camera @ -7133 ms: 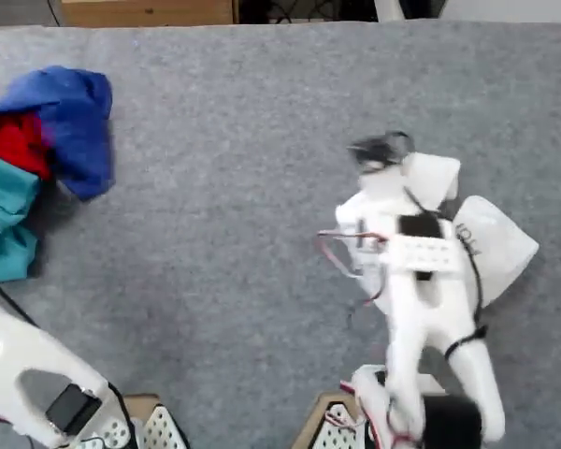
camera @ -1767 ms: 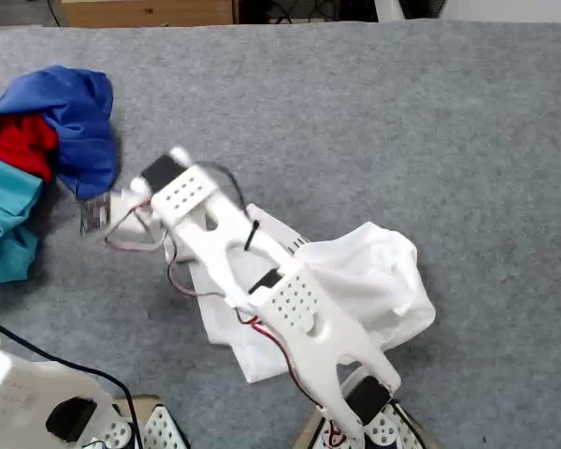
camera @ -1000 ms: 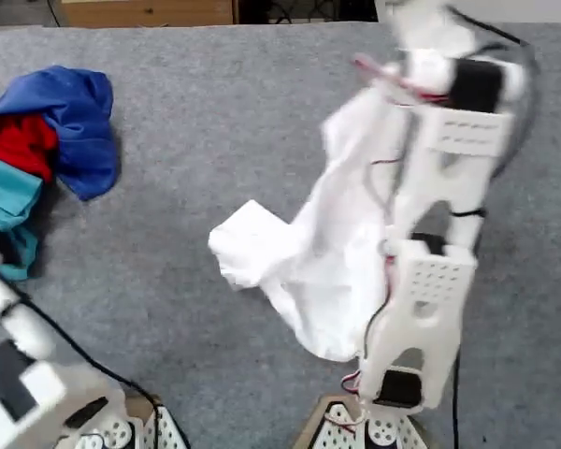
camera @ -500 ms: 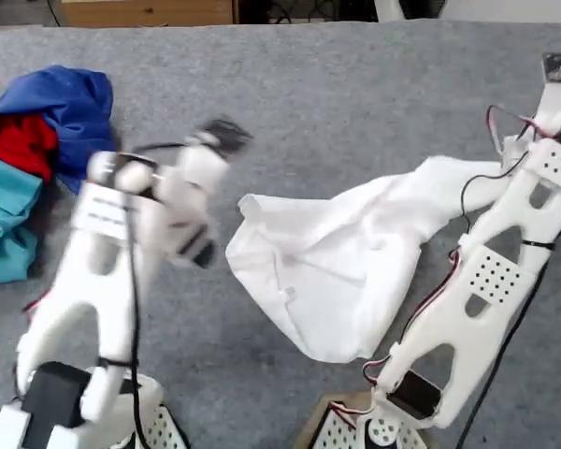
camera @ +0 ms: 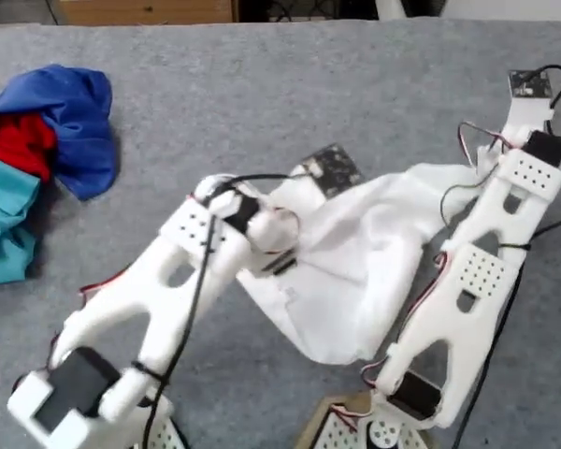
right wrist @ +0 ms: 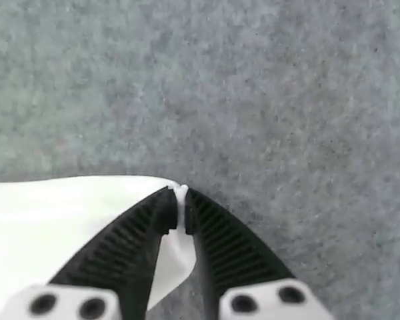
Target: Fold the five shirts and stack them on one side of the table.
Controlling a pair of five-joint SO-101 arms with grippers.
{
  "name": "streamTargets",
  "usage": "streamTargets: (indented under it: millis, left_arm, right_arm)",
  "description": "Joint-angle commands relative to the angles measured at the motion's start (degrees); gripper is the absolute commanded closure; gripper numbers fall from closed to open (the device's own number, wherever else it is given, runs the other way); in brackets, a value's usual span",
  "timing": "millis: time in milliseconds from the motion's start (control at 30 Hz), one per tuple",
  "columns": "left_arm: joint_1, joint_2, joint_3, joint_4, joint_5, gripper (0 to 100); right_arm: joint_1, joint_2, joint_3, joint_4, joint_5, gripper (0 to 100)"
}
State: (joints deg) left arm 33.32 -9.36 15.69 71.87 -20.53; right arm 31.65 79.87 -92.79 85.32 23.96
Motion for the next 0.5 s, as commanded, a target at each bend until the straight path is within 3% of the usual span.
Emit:
streamTargets:
  millis: [0, 200, 467]
  left_arm:
    - [2.9, 4.0, -0.7, -3.0, 0.7, 87]
    - [5.1, 12.9, -3.1, -8.4, -1.2, 87]
    - [2.2, 25.8, -12.0, -9.8, -3.6, 87]
  right_arm:
    - [-1.1, -1.0, -2.9, -1.1, -0.4, 98.5]
    - [-1.0, -0.9, -2.9, -1.1, -0.4, 98.5]
    - [-1.1, -0.8, -2.9, -1.2, 0.0, 98.5]
